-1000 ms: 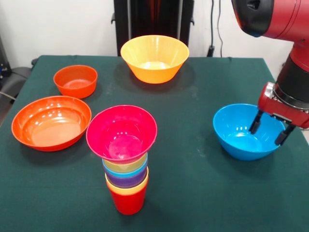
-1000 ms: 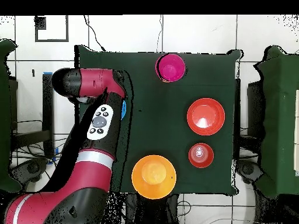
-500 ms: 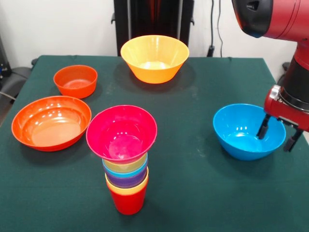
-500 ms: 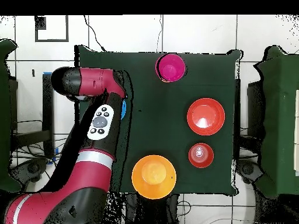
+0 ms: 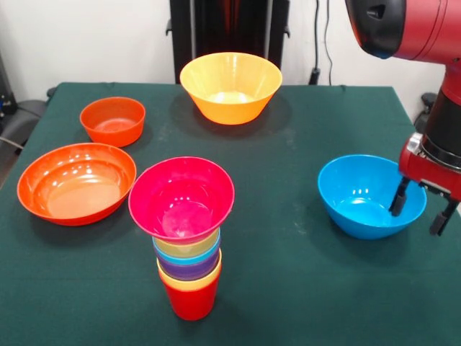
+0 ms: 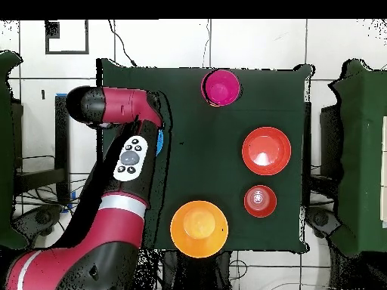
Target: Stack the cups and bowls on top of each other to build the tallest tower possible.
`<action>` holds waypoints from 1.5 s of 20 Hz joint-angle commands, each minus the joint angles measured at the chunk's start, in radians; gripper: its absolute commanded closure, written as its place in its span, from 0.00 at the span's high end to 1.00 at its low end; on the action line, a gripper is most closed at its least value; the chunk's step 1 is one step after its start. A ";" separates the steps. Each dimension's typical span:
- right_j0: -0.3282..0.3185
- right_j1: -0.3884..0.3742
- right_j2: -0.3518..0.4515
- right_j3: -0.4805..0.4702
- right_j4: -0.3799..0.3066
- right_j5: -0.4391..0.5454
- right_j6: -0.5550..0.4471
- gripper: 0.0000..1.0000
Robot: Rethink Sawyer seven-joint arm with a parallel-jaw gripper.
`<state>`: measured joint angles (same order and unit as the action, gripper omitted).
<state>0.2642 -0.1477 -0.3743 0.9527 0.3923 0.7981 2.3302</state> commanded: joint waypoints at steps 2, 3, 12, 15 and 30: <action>0.020 0.078 0.075 0.064 0.001 0.000 0.204 1.00; 0.021 0.080 0.073 0.064 0.000 0.007 0.202 1.00; 0.031 0.099 0.060 0.059 -0.001 0.007 0.203 1.00; 0.032 0.104 0.060 0.060 0.002 0.003 0.206 1.00; 0.036 0.152 0.045 0.017 0.022 -0.002 0.236 1.00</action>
<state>0.2858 -0.0317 -0.3827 0.9517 0.4027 0.7979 2.3313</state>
